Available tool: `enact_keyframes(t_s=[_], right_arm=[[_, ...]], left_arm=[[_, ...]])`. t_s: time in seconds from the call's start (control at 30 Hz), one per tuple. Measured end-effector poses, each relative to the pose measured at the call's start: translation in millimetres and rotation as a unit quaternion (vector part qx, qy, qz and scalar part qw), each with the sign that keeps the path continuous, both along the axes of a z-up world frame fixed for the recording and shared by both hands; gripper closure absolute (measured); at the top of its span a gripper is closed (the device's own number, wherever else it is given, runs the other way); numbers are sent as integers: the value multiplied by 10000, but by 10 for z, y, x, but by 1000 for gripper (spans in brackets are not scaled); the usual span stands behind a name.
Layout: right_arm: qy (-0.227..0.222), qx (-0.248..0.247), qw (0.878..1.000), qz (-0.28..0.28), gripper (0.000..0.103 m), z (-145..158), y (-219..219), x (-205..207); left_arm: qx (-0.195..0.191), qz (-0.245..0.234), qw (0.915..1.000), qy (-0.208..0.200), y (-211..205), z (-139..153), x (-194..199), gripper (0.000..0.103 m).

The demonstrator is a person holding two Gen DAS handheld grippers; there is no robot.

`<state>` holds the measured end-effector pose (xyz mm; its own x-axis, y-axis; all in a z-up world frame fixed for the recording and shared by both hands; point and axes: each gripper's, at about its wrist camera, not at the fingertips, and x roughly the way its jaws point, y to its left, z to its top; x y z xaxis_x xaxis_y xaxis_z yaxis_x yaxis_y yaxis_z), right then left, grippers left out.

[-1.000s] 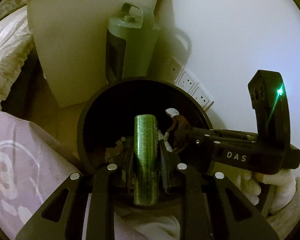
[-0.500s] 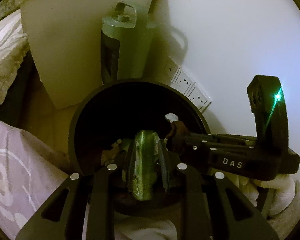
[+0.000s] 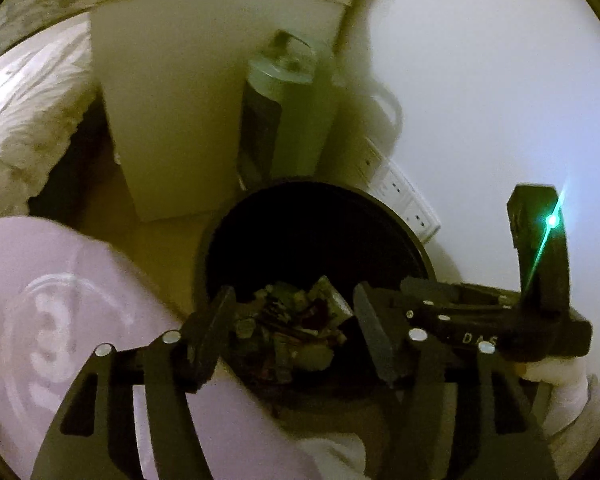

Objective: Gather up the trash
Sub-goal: 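Carry the green pack and brown toy over the black bin and release both, then grasp the clear cup with the left tool while the right tool grasps the white cap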

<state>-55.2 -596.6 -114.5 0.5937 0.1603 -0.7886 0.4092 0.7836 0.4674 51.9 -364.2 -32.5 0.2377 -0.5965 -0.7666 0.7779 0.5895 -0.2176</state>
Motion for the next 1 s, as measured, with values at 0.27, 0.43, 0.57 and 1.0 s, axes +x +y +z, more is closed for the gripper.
enact_keyframes(t_s=[0.27, 0.43, 0.57, 1.0], right_arm=[[-338, -34, 9979, 544, 34, 239, 525, 277], [-603, -128, 9923, 1075, 34, 448, 1019, 514], [-732, -188, 9854, 1525, 34, 582, 1449, 698], [-730, -307, 9633, 2565, 34, 691, 2552, 1124]], left_arm=[[-183, 842, 9963, -25, 790, 111, 234, 39], [-159, 1649, 9861, -109, 1476, 143, 438, 28], [-67, 2154, 9762, -251, 1946, 148, 541, 25], [224, 3135, 9489, -285, 2986, -27, 755, 25]])
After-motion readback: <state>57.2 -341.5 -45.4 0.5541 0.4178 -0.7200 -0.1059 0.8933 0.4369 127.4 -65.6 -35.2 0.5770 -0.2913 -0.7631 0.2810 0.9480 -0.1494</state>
